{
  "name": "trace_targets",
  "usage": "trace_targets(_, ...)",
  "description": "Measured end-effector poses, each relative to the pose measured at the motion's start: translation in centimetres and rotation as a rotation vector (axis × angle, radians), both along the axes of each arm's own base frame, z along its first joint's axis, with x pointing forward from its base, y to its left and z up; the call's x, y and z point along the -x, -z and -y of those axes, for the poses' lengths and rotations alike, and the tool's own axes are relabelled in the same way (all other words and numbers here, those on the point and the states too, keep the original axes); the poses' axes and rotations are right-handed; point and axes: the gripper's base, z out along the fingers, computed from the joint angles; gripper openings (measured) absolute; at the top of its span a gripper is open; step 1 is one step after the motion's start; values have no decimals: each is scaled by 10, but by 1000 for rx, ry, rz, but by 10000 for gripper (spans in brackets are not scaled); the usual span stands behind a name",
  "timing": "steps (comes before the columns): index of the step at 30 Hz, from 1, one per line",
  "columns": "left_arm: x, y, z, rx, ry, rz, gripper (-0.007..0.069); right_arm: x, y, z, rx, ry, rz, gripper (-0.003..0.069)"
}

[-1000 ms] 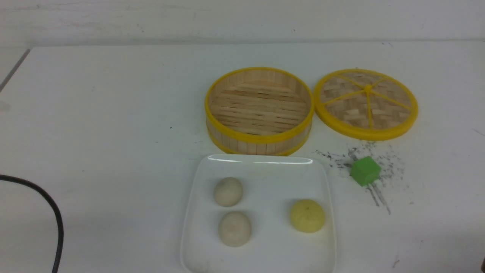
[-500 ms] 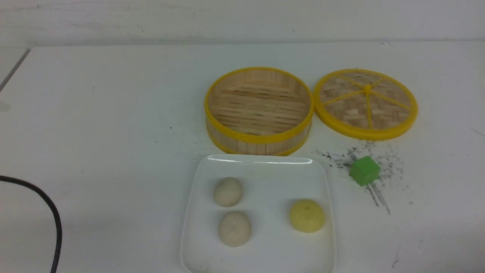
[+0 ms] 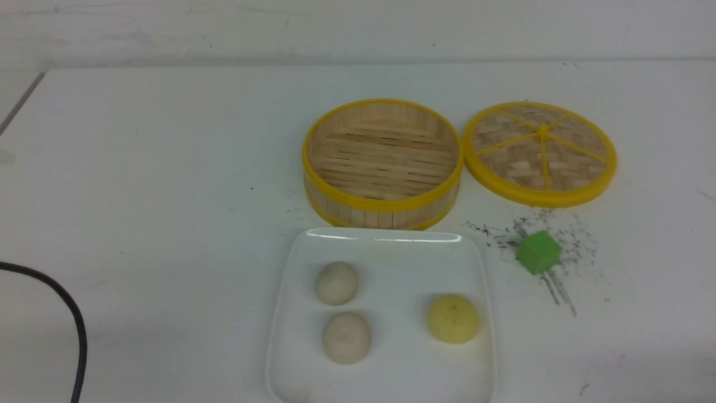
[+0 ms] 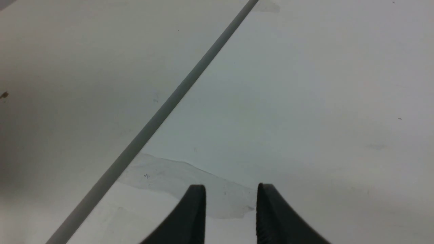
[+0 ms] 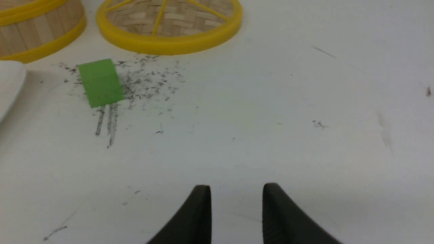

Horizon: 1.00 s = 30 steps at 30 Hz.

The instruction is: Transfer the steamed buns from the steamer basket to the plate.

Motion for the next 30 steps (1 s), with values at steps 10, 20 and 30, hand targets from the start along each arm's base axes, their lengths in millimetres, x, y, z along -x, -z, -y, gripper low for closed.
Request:
trace_targets(10,0,0,0,-4,0,1,244,0,0,0,-1,10,0,240)
trace_targets(20,0,0,0,-6,0,2,244,0,0,3,1,54,0,240)
trace_targets(30,0,0,0,-6,0,2,244,0,0,3,10,55,1,240)
